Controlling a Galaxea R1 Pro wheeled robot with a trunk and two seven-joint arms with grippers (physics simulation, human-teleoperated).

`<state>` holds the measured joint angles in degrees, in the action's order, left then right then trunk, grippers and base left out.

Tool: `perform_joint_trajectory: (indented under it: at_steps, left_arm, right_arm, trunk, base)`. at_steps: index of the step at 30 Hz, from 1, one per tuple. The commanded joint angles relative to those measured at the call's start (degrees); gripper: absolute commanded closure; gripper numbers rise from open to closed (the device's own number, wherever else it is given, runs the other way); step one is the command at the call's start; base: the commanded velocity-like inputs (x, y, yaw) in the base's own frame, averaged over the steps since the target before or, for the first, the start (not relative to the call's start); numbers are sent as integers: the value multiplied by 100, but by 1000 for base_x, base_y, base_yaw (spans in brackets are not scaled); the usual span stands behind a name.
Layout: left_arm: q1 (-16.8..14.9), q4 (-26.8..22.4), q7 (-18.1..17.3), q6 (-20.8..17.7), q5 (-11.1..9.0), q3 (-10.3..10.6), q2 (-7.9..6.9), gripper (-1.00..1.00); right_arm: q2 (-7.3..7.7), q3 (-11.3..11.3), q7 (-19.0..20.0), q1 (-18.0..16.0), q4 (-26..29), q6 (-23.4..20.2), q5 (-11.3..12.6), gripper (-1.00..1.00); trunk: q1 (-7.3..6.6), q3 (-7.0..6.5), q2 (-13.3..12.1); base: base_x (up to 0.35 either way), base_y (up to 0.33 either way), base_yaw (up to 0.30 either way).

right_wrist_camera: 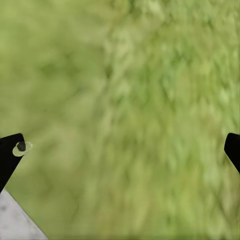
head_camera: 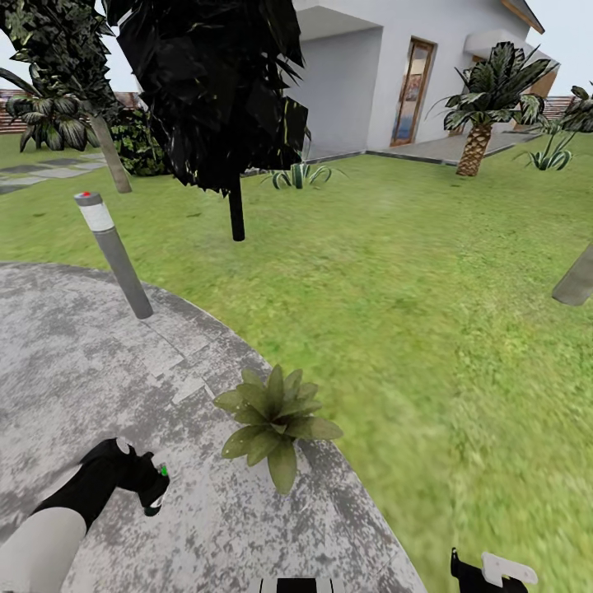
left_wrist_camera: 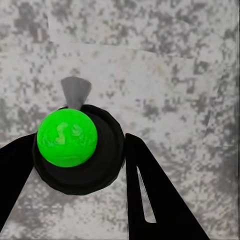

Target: Pick up the pesticide atomizer in the garden and spray insectifuge to fully cover both potted plants in the garden.

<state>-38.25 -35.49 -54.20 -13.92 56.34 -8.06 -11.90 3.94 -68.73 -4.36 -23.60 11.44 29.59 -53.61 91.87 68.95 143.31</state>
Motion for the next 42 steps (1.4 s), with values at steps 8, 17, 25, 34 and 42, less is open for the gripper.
perform_joint_trajectory:
  at_steps: [8, 17, 25, 34, 42]
  left_arm:
    - [-23, -133, -211, -307, 129, 237, 64, 100]
    - [-23, -698, -817, -1636, 88, 545, 58, 100]
    - [-12, -966, -821, -1774, 45, 391, 97, 100]
    - [-13, -968, -815, -1789, 52, 393, 109, 100]
    - [-25, -977, -821, -1796, 44, 393, 115, 100]
  right_arm:
    - [1, -27, -47, -5, -10, 17, -53, -100]
    - [2, -27, -48, -5, -10, 17, -53, -100]
    - [4, -27, -48, -5, -4, 15, -53, -100]
    - [11, -27, -48, -5, 3, 12, -58, -100]
    - [8, -18, -48, -5, -1, 14, -61, -100]
  trunk:
    - [-1, 4, 2]
    - [-1, 3, 2]
    - [-1, -17, 2]
    - [-1, -17, 2]
    - [-1, -17, 2]
  base:
    - [0, 0, 102]
    - [104, -94, 276]
    - [140, -222, 173]
    - [-110, -267, 0]
    - [93, -268, 73]
